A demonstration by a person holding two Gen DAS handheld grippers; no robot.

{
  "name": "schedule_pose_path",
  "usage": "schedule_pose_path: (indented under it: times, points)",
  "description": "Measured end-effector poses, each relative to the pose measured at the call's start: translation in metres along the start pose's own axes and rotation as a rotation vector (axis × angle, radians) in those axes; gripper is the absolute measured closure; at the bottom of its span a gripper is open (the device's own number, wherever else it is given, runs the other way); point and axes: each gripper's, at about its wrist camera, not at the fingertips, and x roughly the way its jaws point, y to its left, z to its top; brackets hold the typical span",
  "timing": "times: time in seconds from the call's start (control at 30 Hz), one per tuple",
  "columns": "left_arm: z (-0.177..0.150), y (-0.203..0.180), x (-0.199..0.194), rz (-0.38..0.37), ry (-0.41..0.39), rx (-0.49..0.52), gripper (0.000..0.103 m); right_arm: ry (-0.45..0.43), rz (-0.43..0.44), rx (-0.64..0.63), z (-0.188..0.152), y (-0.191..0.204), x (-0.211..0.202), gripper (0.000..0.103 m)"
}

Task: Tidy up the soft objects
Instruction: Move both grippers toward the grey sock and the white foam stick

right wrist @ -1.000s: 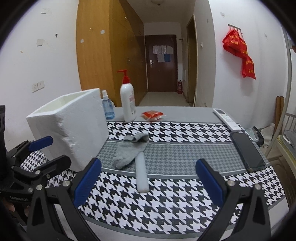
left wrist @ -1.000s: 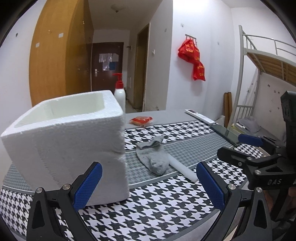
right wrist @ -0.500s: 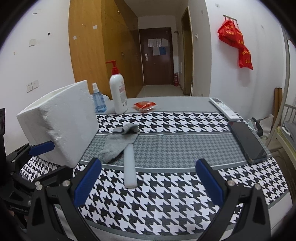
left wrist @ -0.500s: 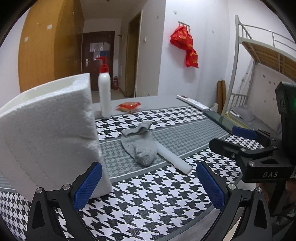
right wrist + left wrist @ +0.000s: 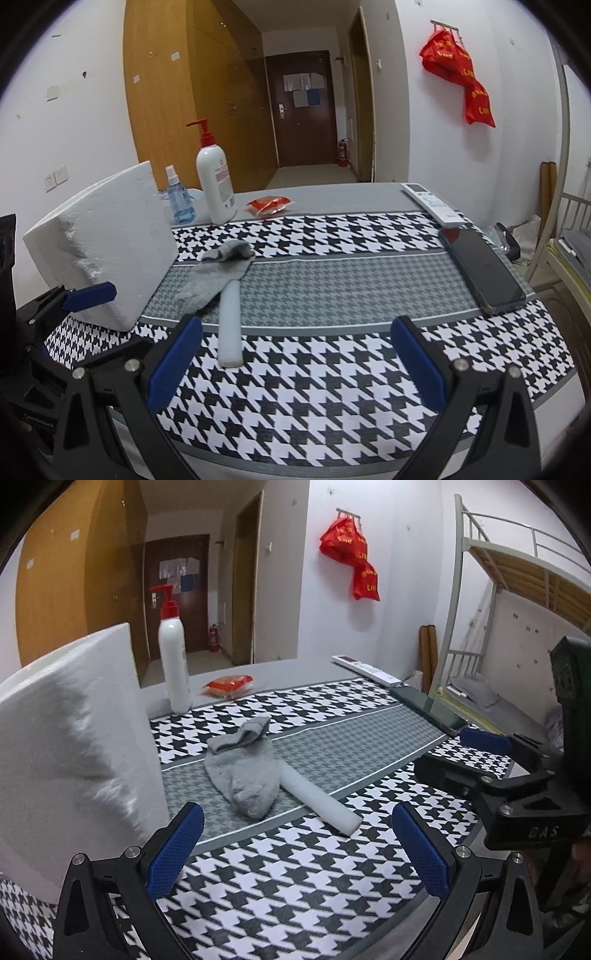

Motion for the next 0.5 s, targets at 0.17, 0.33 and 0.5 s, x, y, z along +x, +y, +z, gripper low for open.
schedule_pose_path:
  times: [0.17,0.33,0.5]
  points:
    - [0.006,-0.001,0.011,-0.002,0.008,-0.003,0.001,0.008,-0.005,0.022,0.0,-0.009,0.005,0.0]
    - [0.008,0.005,0.02,0.034,0.016,-0.026,0.001,0.03,-0.012,0.027,-0.001,-0.016,0.014,0.0]
    - [0.01,0.012,0.022,0.097,0.01,-0.058,0.001,0.041,0.001,0.021,0.001,-0.016,0.021,0.0]
